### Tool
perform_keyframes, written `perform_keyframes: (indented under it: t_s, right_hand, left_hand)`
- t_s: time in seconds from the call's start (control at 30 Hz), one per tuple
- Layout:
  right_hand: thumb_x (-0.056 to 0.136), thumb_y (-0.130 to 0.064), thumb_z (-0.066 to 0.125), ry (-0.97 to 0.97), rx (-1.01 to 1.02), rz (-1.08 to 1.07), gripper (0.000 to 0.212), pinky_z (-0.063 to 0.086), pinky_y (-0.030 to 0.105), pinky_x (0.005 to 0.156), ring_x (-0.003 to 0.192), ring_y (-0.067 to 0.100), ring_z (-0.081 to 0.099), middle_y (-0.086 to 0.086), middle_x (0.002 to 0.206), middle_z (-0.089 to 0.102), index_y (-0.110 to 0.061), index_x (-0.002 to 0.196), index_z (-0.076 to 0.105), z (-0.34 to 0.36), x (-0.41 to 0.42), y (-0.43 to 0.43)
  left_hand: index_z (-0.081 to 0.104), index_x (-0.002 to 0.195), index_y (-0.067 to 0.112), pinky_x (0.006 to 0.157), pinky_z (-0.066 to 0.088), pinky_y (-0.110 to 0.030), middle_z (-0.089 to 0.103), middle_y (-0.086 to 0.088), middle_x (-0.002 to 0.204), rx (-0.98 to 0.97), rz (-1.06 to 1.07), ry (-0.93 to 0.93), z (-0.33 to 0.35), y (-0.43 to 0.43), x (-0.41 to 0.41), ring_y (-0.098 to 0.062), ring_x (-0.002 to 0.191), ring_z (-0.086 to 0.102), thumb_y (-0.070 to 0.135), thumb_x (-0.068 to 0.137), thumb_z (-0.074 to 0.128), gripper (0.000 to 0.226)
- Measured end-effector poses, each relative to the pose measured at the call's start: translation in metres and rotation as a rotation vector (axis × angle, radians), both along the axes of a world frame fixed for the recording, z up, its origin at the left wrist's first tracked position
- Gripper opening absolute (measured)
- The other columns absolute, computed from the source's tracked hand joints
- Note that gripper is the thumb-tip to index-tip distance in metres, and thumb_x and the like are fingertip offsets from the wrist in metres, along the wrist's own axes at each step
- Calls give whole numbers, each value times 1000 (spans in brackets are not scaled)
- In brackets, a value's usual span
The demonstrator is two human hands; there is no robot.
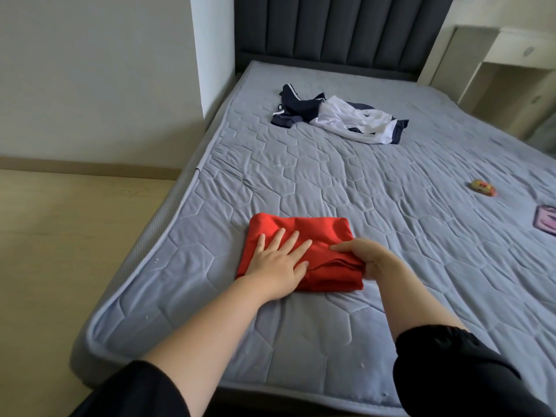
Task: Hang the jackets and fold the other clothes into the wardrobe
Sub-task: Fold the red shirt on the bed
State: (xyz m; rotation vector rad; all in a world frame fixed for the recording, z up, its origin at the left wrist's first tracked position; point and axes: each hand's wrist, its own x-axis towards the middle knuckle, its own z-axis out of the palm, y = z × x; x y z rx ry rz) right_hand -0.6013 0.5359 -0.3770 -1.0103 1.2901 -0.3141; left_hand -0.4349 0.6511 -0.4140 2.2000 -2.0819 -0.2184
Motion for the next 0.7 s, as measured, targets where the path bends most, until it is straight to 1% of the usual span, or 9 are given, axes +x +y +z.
perform_keyframes:
  t_s: [0.1, 0.17, 0.3, 0.37, 0.4, 0.47, 0.57, 0.63, 0.7]
  right_hand:
    - [78, 6, 68, -19, -170, -17, 31, 57, 32, 55, 56, 23, 66, 14, 69, 69, 2, 108, 63, 28, 11, 1]
    - [75, 6, 70, -10, -377, -30, 32, 57, 34, 63, 60, 24, 64, 14, 73, 68, 2, 106, 65, 56, 22, 1]
    - [74, -7, 69, 214, -1077, 61, 14, 47, 30, 61, 64, 18, 58, 4, 71, 65, -13, 86, 71, 111, 45, 16]
    - [74, -11, 64, 348, -1375, 209, 17, 42, 32, 61, 70, 21, 57, 2, 71, 63, -19, 88, 70, 126, 57, 33]
    - [73, -13, 63, 392, -1444, 309, 20, 41, 31, 62, 72, 22, 57, 0, 71, 62, -22, 90, 70, 129, 62, 41]
    - [73, -18, 65, 376, -1381, 551, 26, 46, 28, 66, 74, 16, 60, -6, 75, 66, -31, 95, 71, 129, 71, 52]
    - [78, -30, 74, 170, -905, 881, 25, 54, 18, 76, 84, 4, 68, -9, 90, 74, -32, 103, 71, 117, 76, 56]
    - [87, -31, 68, 63, -752, 812, 17, 57, 22, 76, 86, 8, 71, -1, 93, 75, -23, 101, 70, 102, 78, 48]
    - [94, -29, 58, 85, -740, 536, 20, 55, 27, 67, 74, 12, 70, 5, 90, 73, -13, 97, 69, 86, 79, 32]
  left_hand:
    - [9, 151, 39, 116, -3, -49, 1, 9, 161, -78, 33, 151, 12, -1, 9, -14, 147, -5, 48, 100, 24, 53]
    - [20, 151, 32, 117, 1, -45, 7, 6, 160, -163, 67, 406, 27, -4, 20, -12, 147, 0, 43, 101, 32, 52]
    - [35, 146, 23, 103, 36, -25, 40, 2, 147, -265, 232, 1284, 60, -3, 48, -11, 132, 37, 29, 102, 40, 45]
    - [39, 142, 28, 89, 46, -34, 57, 1, 124, -209, 360, 1790, 68, 2, 68, -17, 114, 50, 38, 101, 38, 43]
    - [41, 139, 29, 94, 45, -43, 59, -3, 116, -168, 405, 1921, 68, 4, 80, -22, 112, 52, 44, 100, 36, 43]
    - [49, 130, 27, 100, 40, -55, 62, -12, 115, -47, 418, 1957, 61, 15, 102, -31, 115, 55, 56, 97, 28, 49]
    - [73, 93, 22, 78, 55, -40, 73, -11, 94, 24, 510, 1836, 45, 30, 125, -27, 86, 70, 61, 95, 25, 63]
    - [73, 58, 14, 55, 53, -20, 71, -6, 65, 17, 650, 1732, 41, 34, 137, -16, 53, 67, 54, 98, 28, 72]
    - [72, 79, 10, 59, 49, -19, 72, -9, 78, 46, 681, 1613, 37, 36, 148, -14, 49, 64, 51, 96, 37, 57]
